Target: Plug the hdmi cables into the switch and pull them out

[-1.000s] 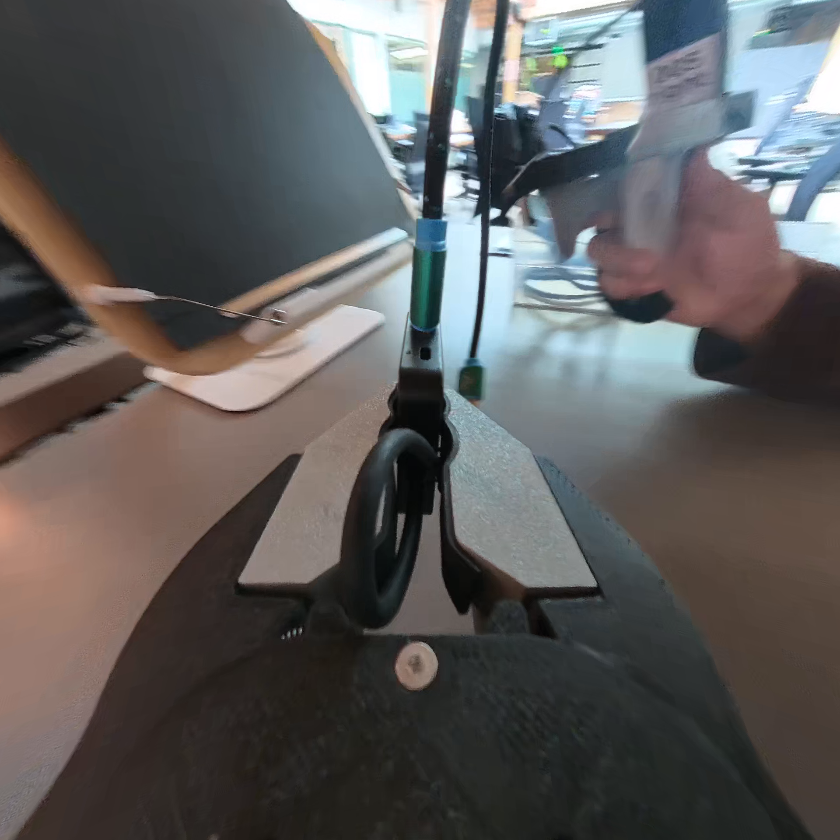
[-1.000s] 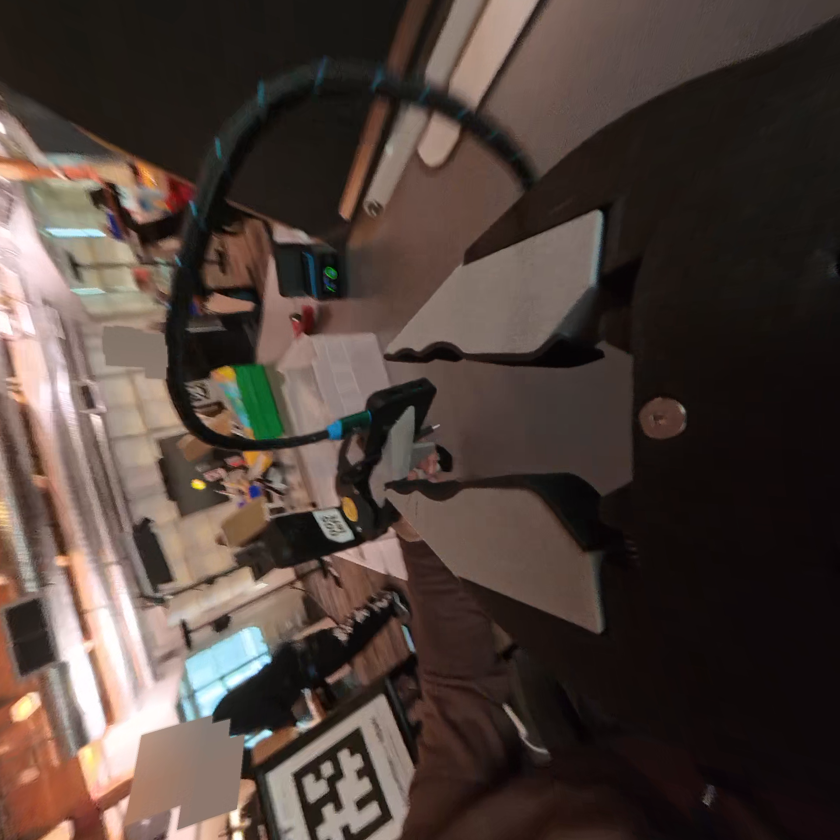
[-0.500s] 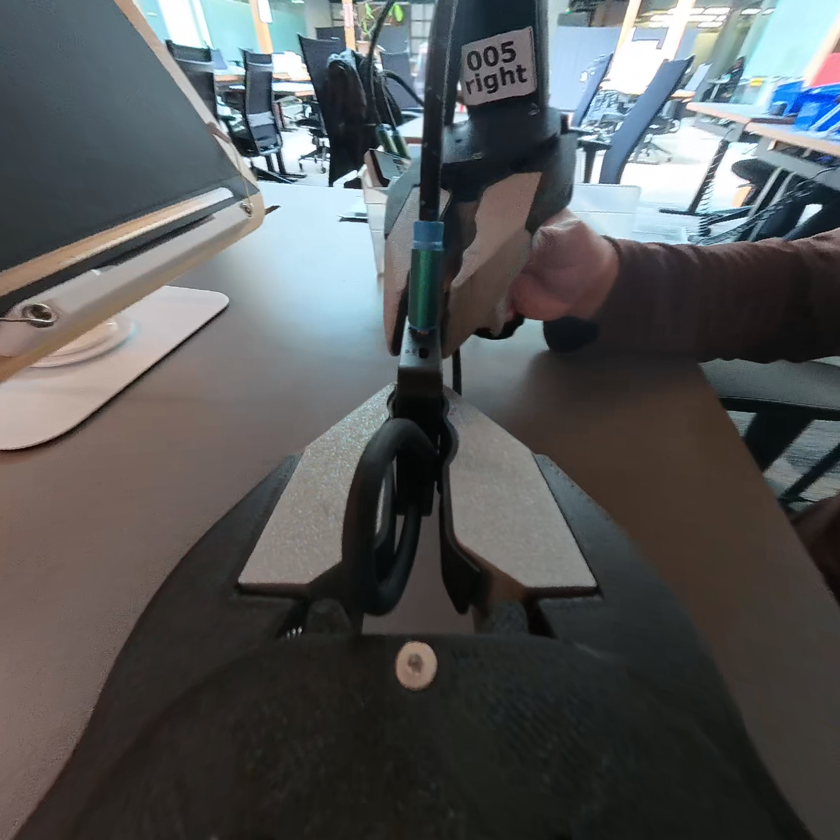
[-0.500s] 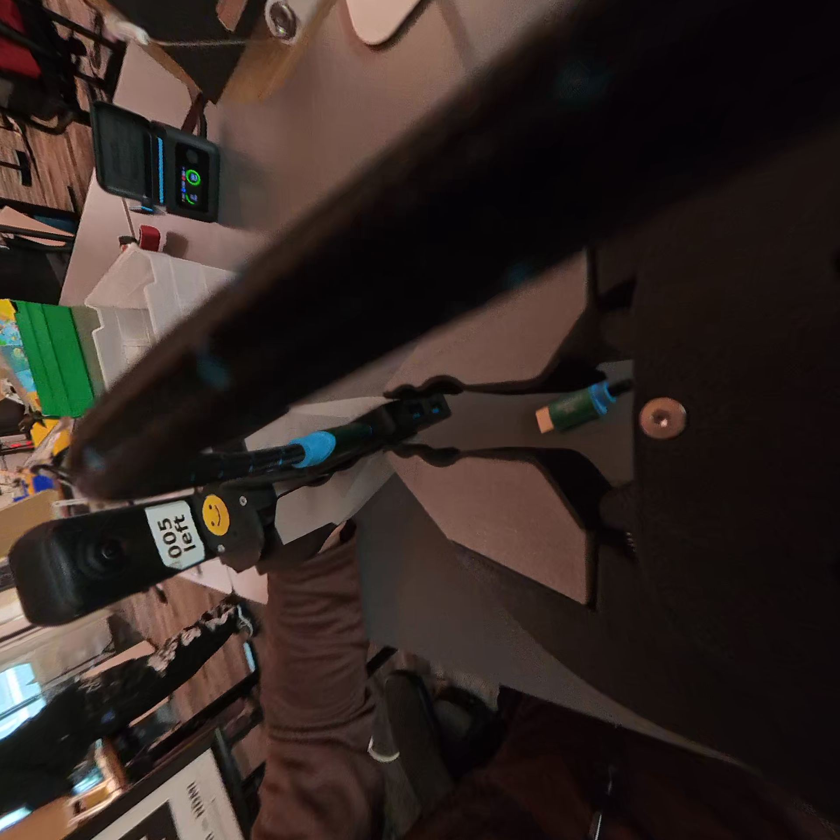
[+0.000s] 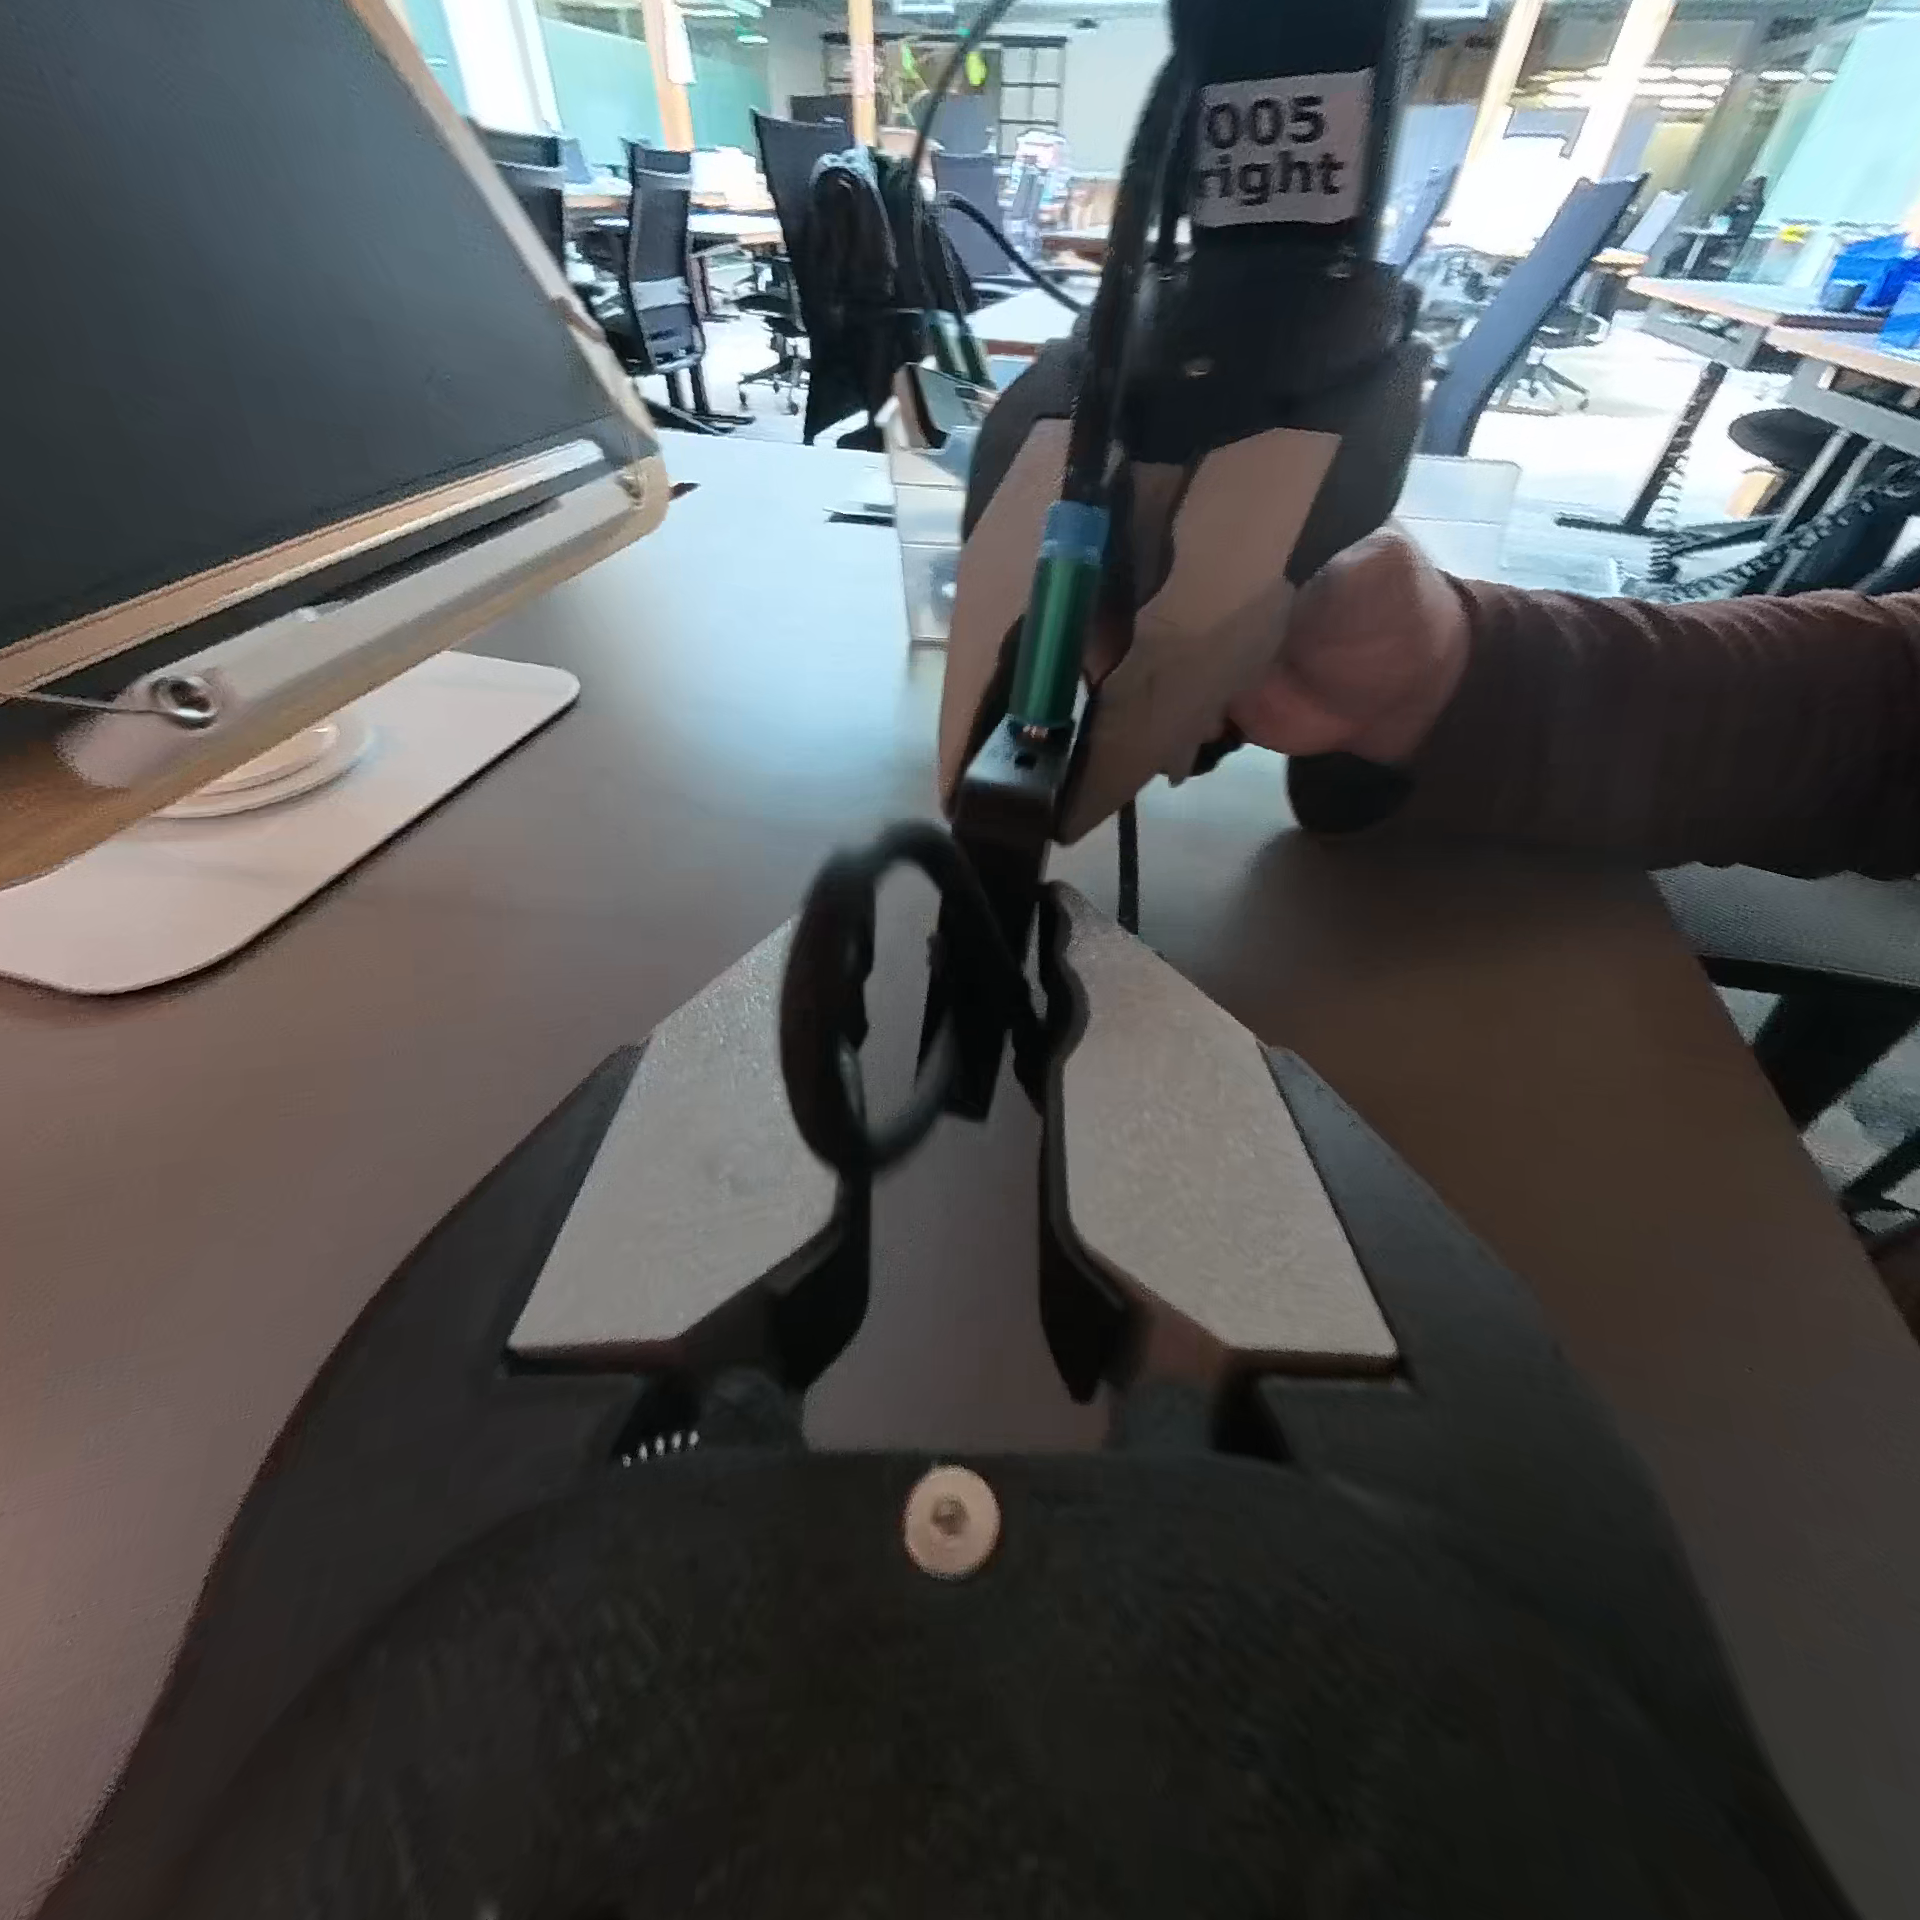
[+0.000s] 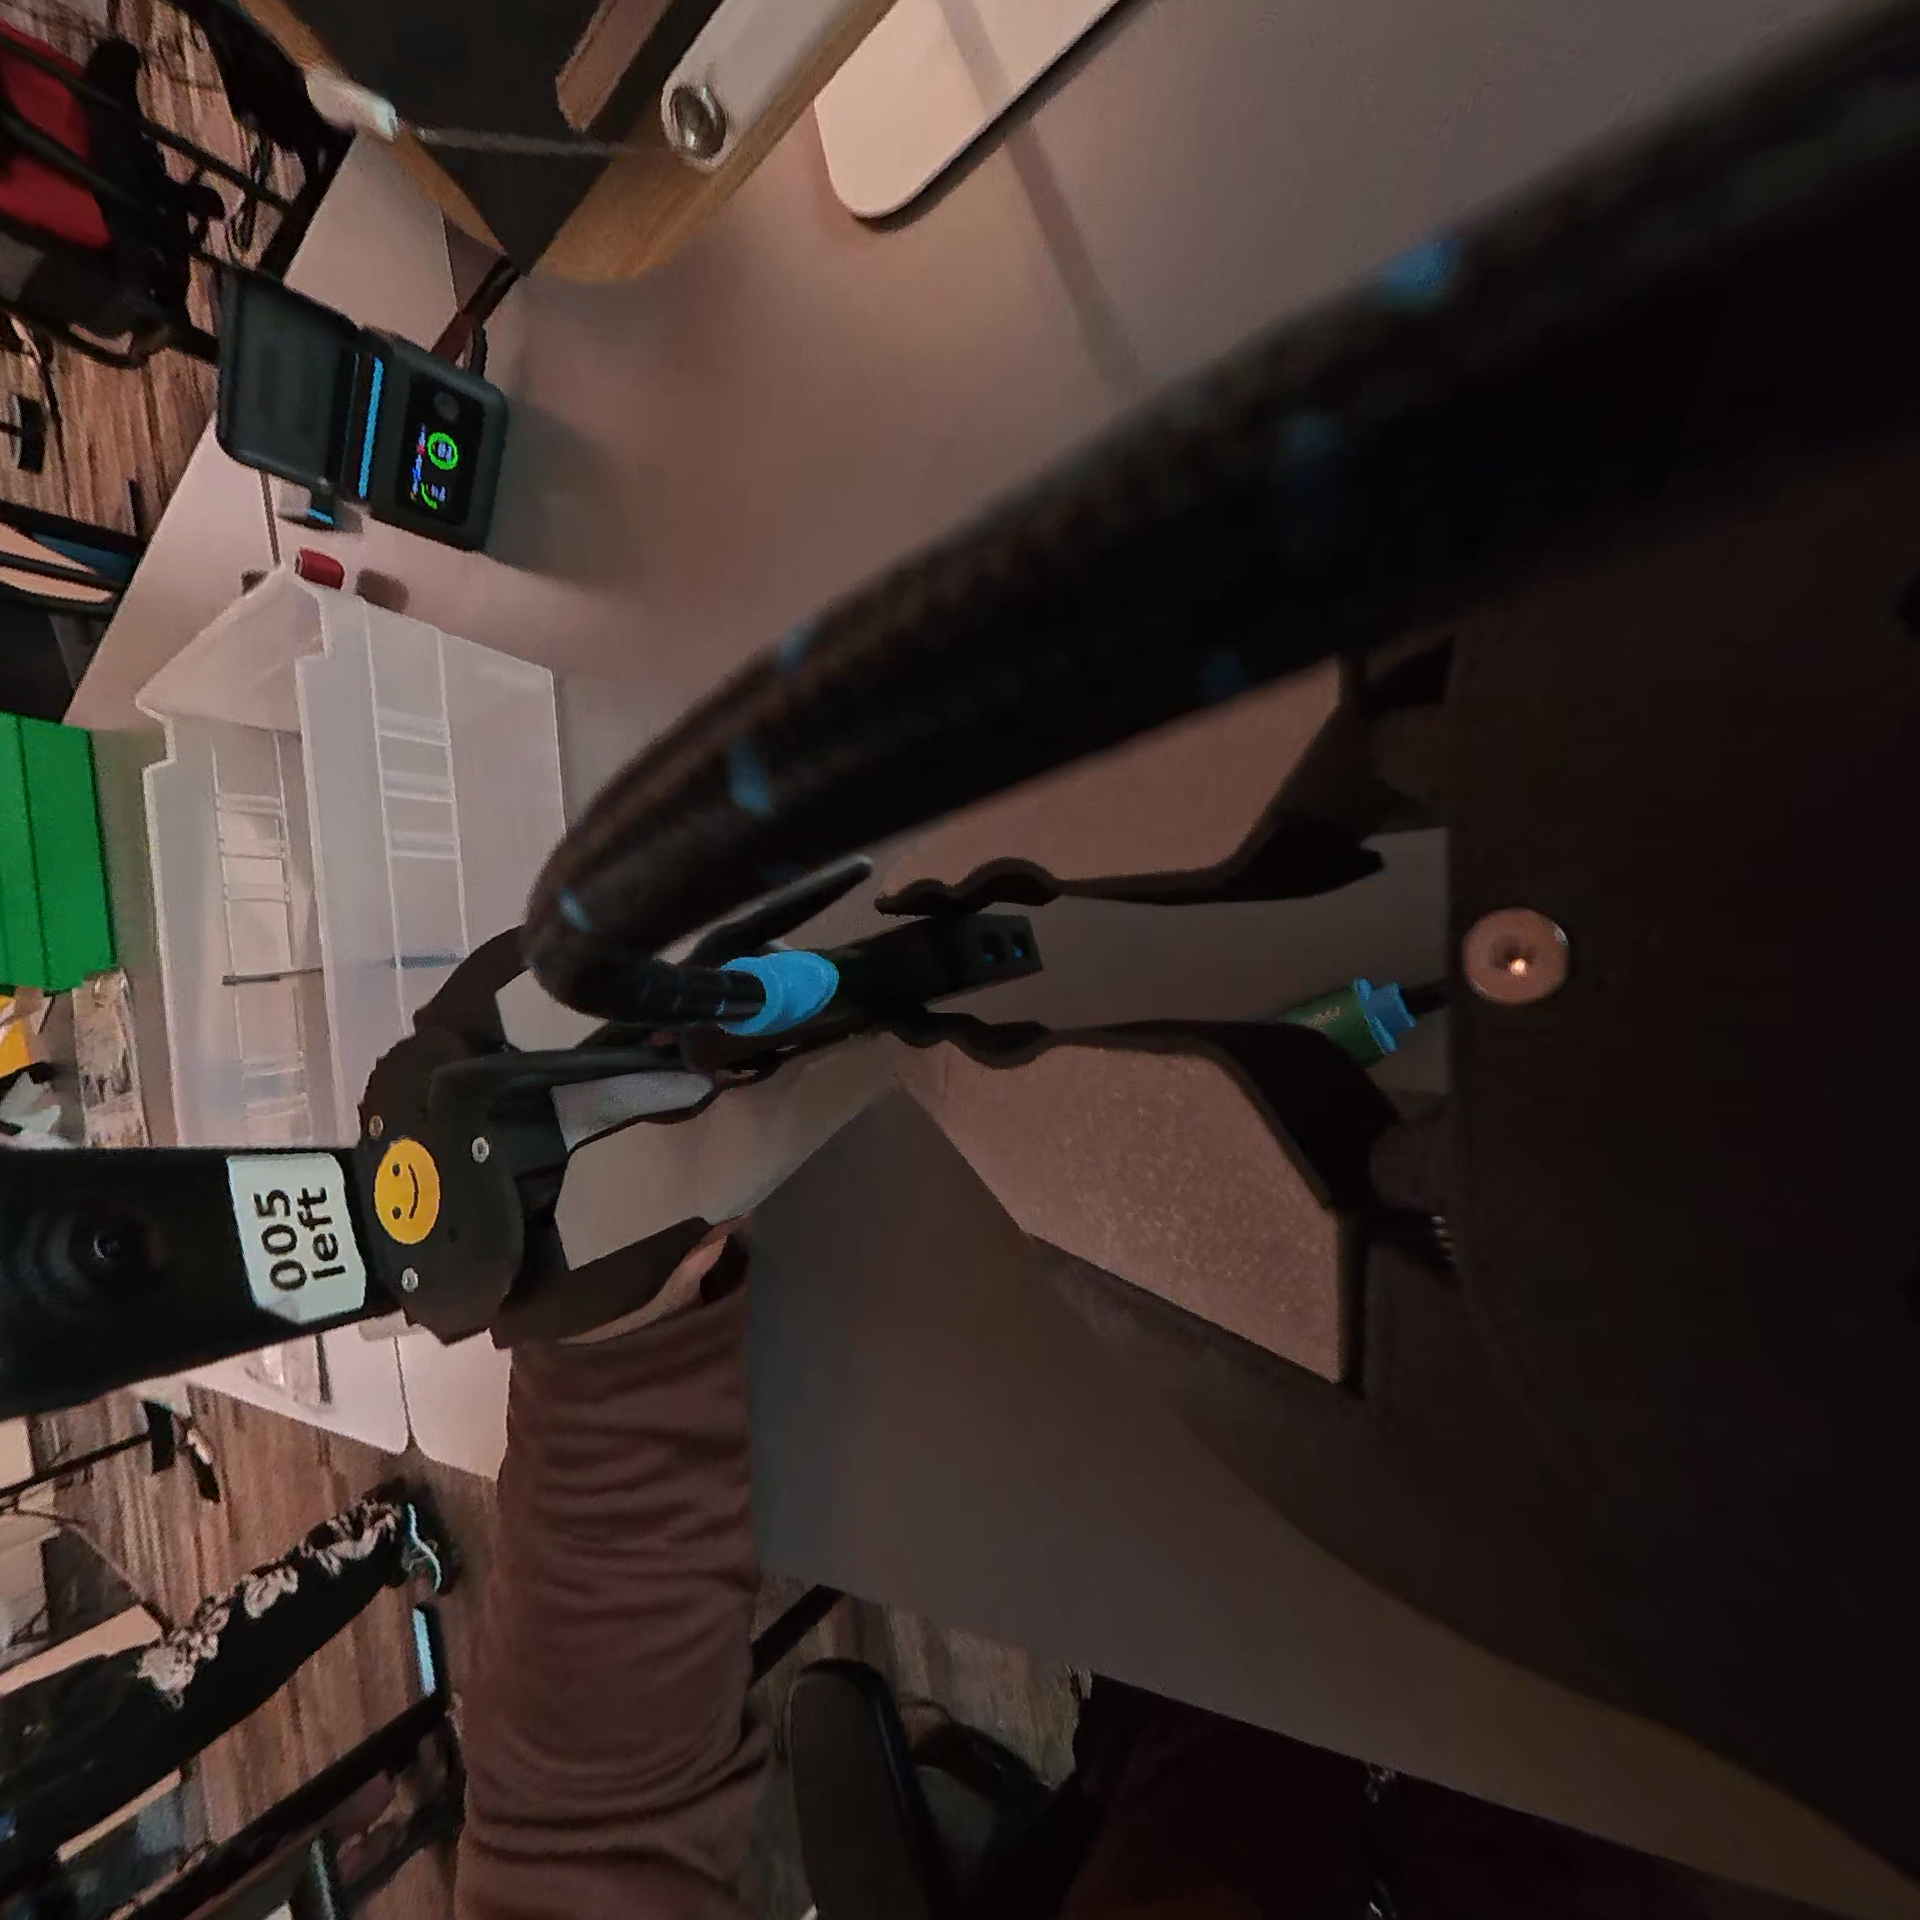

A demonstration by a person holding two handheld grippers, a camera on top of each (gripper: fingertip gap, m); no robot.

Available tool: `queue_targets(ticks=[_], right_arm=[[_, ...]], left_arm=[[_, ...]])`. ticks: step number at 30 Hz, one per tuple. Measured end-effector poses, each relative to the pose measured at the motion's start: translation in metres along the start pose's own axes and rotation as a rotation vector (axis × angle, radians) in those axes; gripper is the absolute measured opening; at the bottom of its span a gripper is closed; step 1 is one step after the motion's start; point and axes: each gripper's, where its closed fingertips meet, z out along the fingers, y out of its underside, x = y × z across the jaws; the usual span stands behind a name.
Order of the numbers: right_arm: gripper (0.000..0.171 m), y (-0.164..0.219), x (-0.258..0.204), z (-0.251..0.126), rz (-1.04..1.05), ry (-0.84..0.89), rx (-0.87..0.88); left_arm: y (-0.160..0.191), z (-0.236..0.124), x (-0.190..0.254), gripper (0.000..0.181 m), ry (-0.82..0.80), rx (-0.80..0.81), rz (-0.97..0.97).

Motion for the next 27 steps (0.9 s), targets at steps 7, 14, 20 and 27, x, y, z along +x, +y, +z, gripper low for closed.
queue_targets(ticks=[7, 14, 20, 27], right_arm=[[0.014, -0.009, 0.036, -0.034, 0.014, 0.184, 0.068], [0.013, -0.03, 0.059, -0.096, -0.019, 0.451, 0.146], [0.013, -0.106, 0.047, -0.208, -0.094, 0.636, 0.17], [0.013, -0.059, 0.1, -0.312, -0.05, 0.775, -0.422]], left_arm=[[0.005, -0.008, -0.026, 0.021, -0.149, -0.031, 0.045], [0.017, -0.015, -0.049, 0.011, -0.295, -0.131, 0.131], [0.025, -0.021, -0.065, 0.003, -0.397, -0.195, 0.144], [0.025, -0.021, -0.064, 0.003, -0.389, -0.189, 0.137]])
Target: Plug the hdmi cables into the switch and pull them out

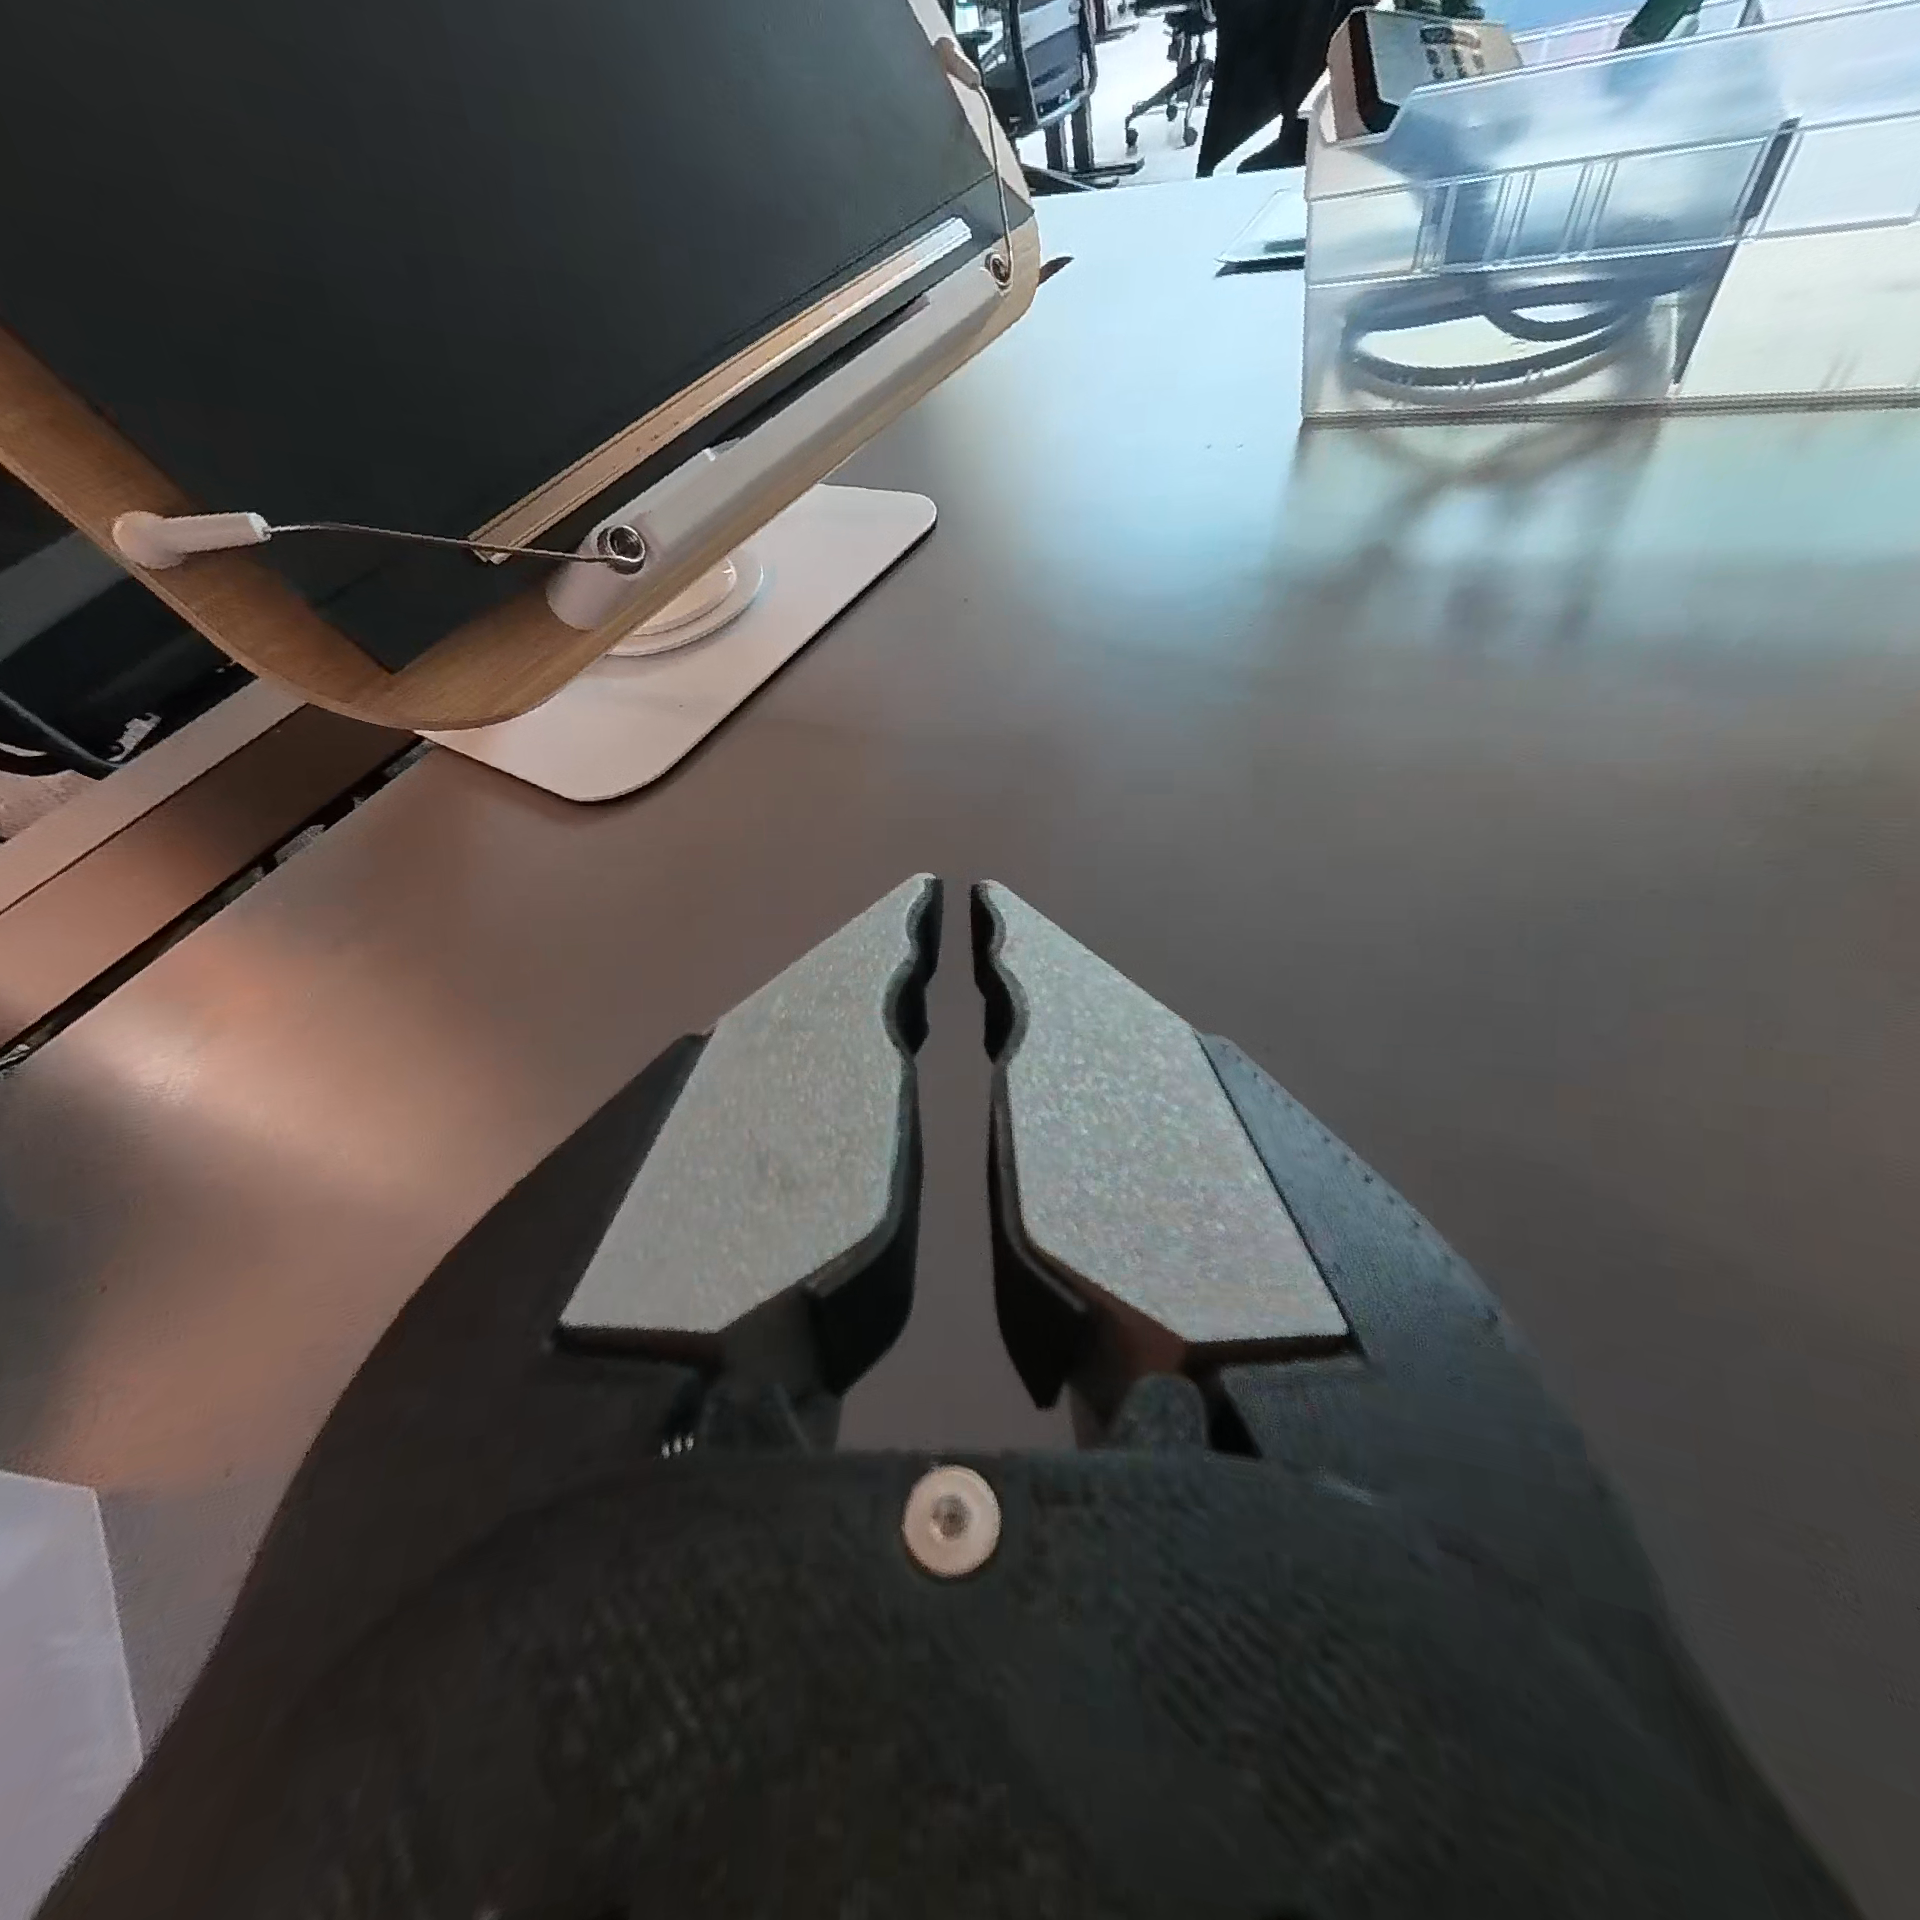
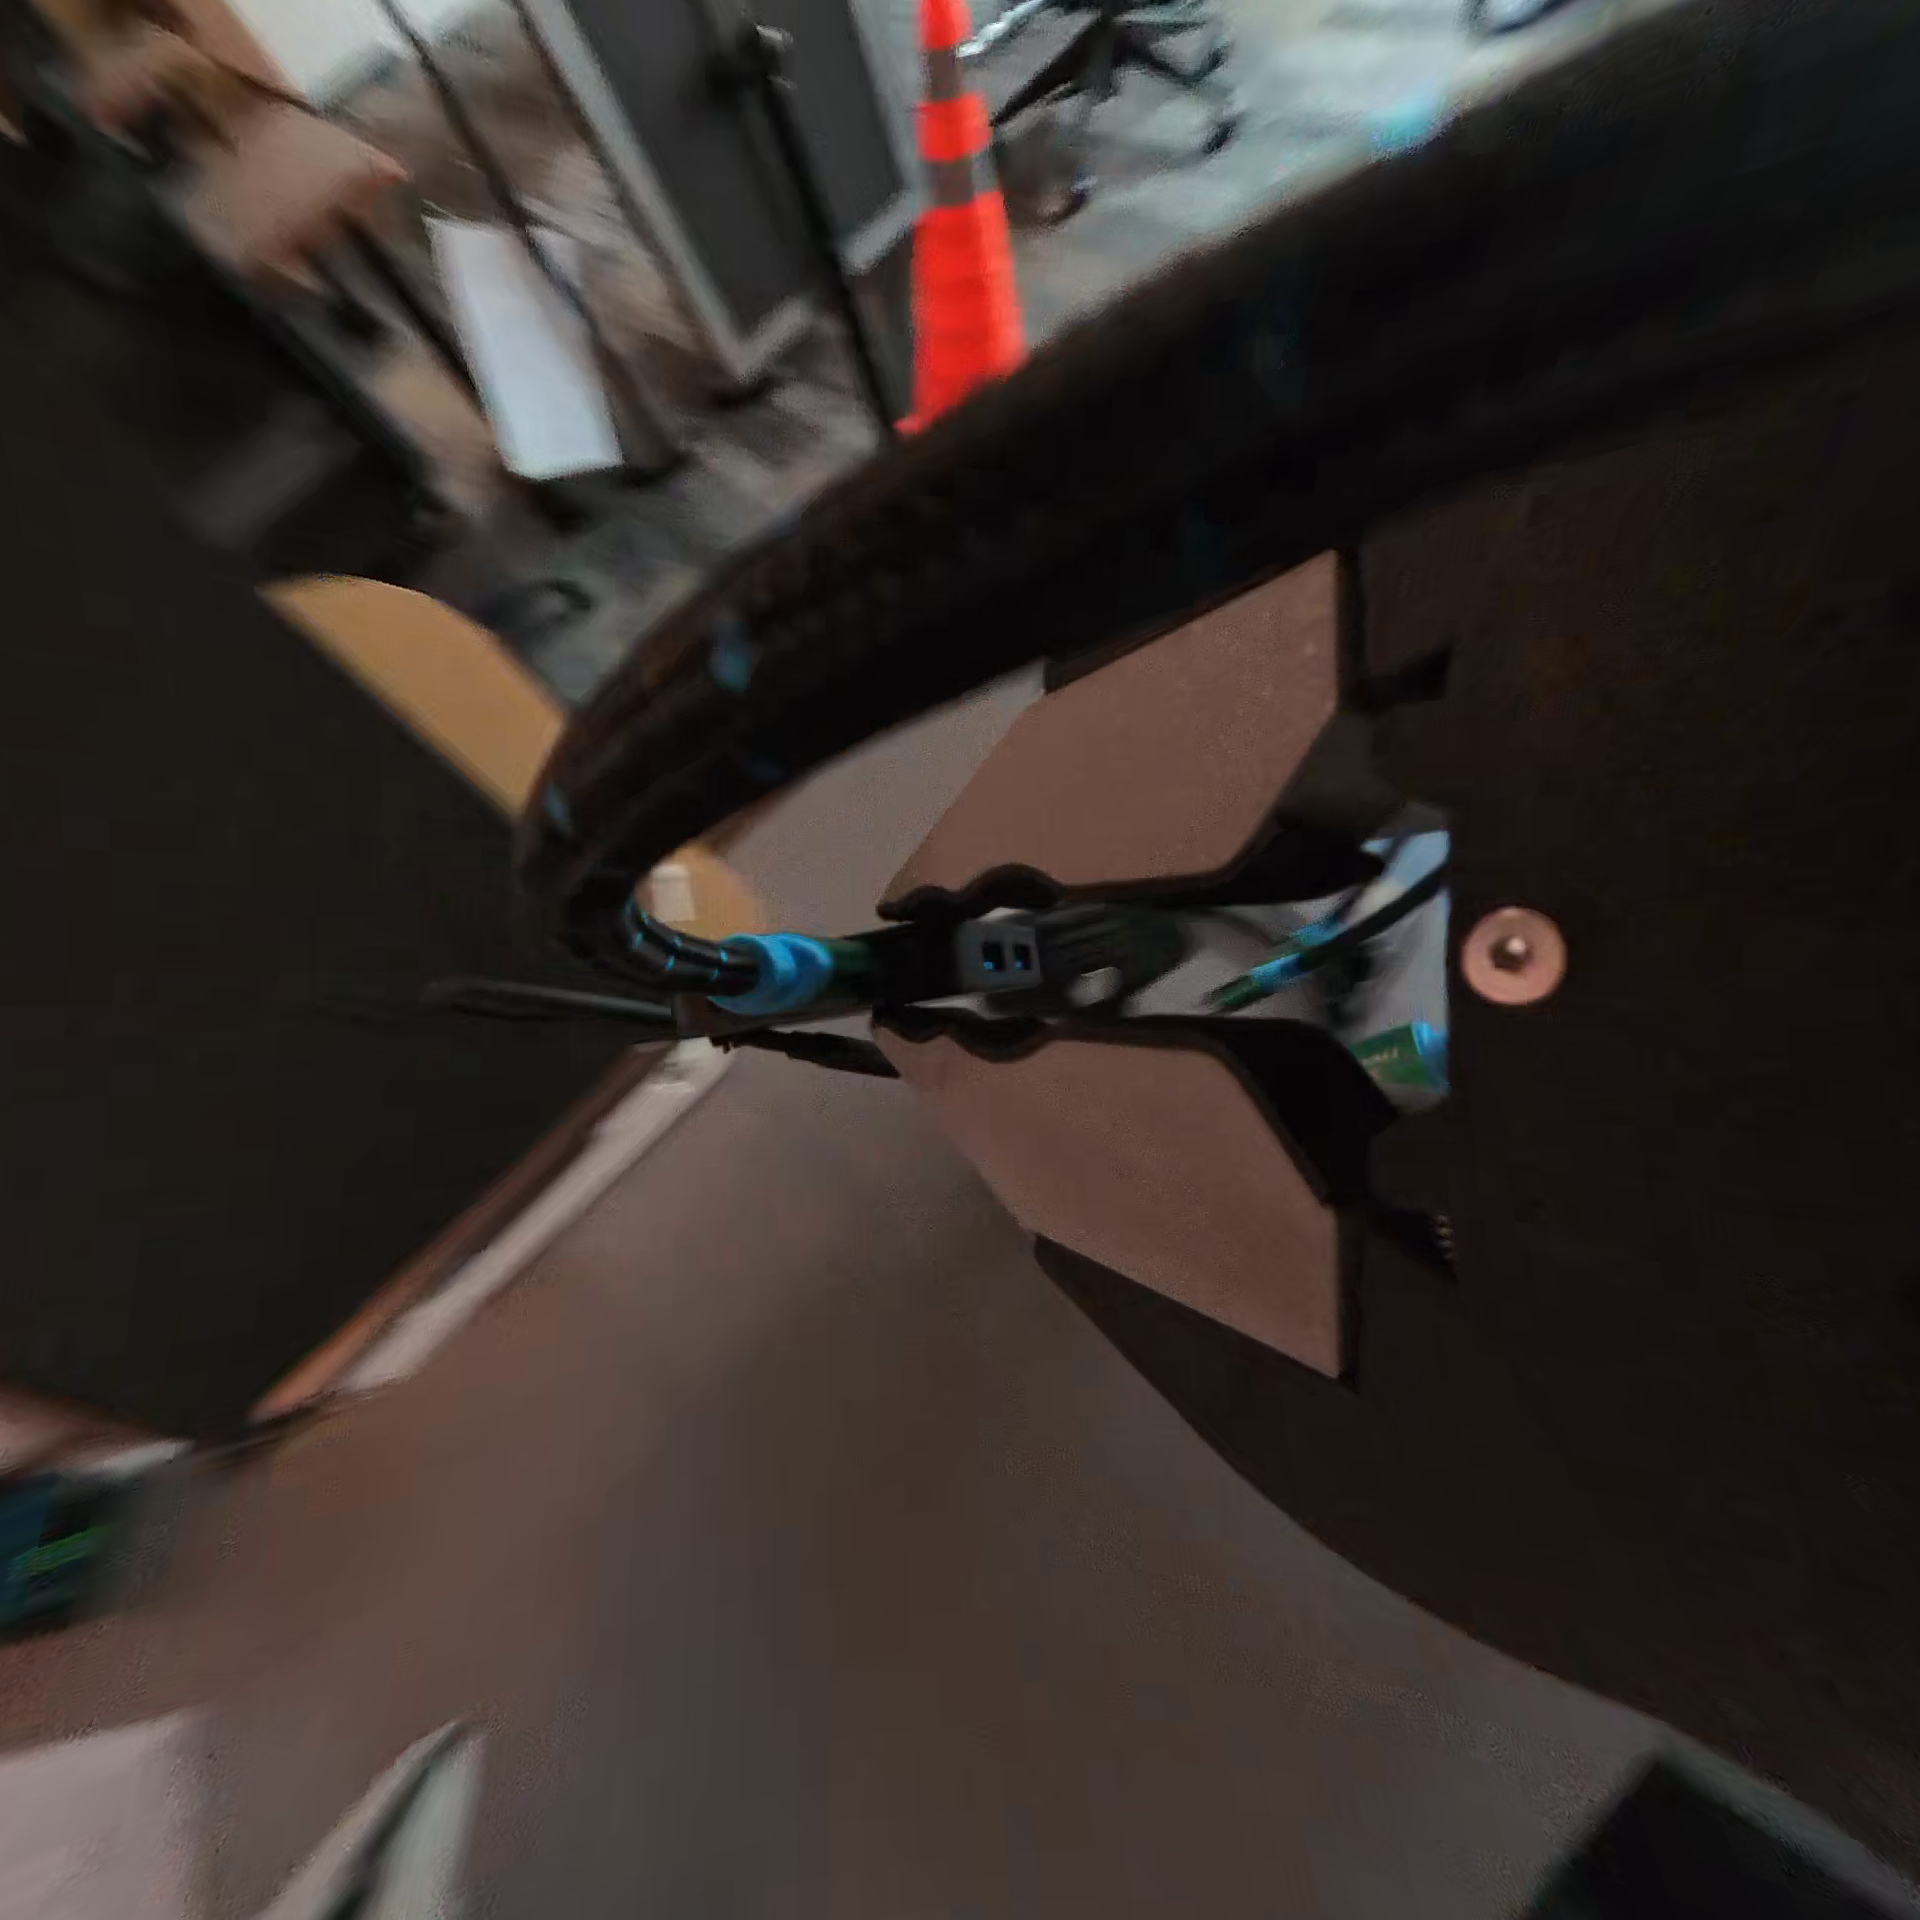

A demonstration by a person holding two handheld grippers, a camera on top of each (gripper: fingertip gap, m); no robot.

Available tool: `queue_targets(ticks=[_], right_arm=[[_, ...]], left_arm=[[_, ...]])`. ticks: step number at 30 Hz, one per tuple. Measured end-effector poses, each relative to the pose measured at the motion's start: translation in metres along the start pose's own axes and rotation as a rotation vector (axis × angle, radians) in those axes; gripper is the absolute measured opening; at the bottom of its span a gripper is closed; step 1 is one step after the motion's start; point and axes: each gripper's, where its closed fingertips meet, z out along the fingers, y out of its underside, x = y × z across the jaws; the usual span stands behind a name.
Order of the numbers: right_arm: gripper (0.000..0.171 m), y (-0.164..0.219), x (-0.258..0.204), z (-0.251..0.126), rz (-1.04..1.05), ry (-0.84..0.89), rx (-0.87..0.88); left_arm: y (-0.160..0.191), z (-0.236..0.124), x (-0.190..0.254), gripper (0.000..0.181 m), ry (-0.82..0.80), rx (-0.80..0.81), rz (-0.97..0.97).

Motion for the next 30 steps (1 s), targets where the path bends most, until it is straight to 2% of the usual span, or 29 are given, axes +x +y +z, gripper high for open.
queue_targets(ticks=[3, 5, 7, 10, 16, 19, 23, 28, 30], right_arm=[[0.013, 0.08, 0.006, 0.02, -0.096, -0.063, -0.414], [0.013, 0.123, 0.008, 0.038, -0.163, -0.076, -0.617], [0.015, 0.155, -0.003, 0.059, -0.199, -0.166, -0.734], [0.014, 0.187, -0.031, 0.077, -0.169, -0.388, -0.836], [0.016, 0.218, -0.03, 0.083, 0.003, -0.509, -1.058], [0.024, 0.21, -0.034, 0.076, 0.047, -0.544, -1.048], [0.037, 0.178, -0.038, 0.061, -0.001, -0.504, -0.871], [0.065, 0.152, -0.065, 0.022, -0.042, -0.456, -0.692], [0.066, 0.145, -0.08, 0.012, -0.067, -0.497, -0.584]], left_arm=[[0.0, 0.0, -0.001, 0.003, -0.005, 0.0, 0.001], [0.0, 0.001, 0.0, 0.003, -0.003, -0.005, 0.007], [0.001, 0.001, 0.002, 0.003, 0.004, -0.011, 0.02], [0.001, 0.002, 0.005, 0.003, 0.008, -0.014, 0.037], [0.001, 0.001, 0.004, 0.005, 0.016, -0.008, 0.018], [0.002, 0.001, 0.006, 0.011, 0.03, -0.017, 0.009], [0.005, 0.003, 0.005, 0.022, 0.012, -0.038, 0.011], [0.007, 0.005, 0.006, 0.03, 0.002, -0.062, 0.028], [0.007, 0.004, 0.007, 0.03, -0.006, -0.059, 0.038]])
